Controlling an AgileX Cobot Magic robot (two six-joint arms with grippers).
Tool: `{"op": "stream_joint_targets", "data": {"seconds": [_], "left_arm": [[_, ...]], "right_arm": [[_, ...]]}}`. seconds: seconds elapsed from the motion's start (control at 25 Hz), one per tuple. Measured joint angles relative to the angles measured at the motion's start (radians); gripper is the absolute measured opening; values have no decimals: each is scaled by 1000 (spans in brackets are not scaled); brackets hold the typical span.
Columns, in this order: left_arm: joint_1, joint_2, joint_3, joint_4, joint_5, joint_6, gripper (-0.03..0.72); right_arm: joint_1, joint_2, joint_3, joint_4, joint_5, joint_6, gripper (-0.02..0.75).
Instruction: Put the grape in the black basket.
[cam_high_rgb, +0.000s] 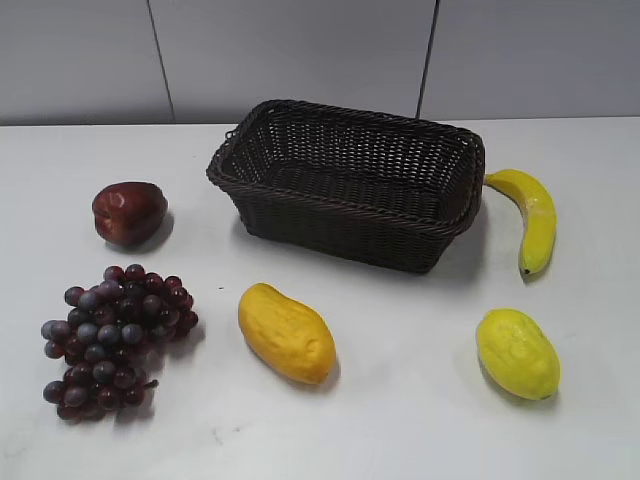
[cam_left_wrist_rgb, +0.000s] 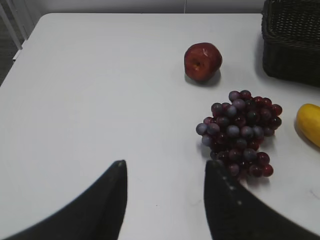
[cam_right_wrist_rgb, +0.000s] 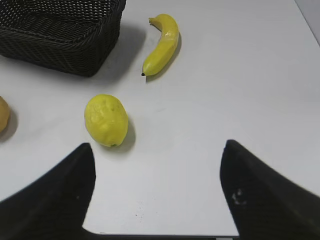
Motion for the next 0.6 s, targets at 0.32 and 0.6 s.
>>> {"op": "stream_joint_targets", "data": {"seconds": [0.32, 0.6], "left_arm": [[-1, 0, 0, 0, -3, 0, 453], [-1, 58, -48, -5, -101, 1, 453]], "right_arm": [[0, 0, 0, 0, 0, 0, 590], [0, 0, 0, 0, 0, 0, 590]]}}
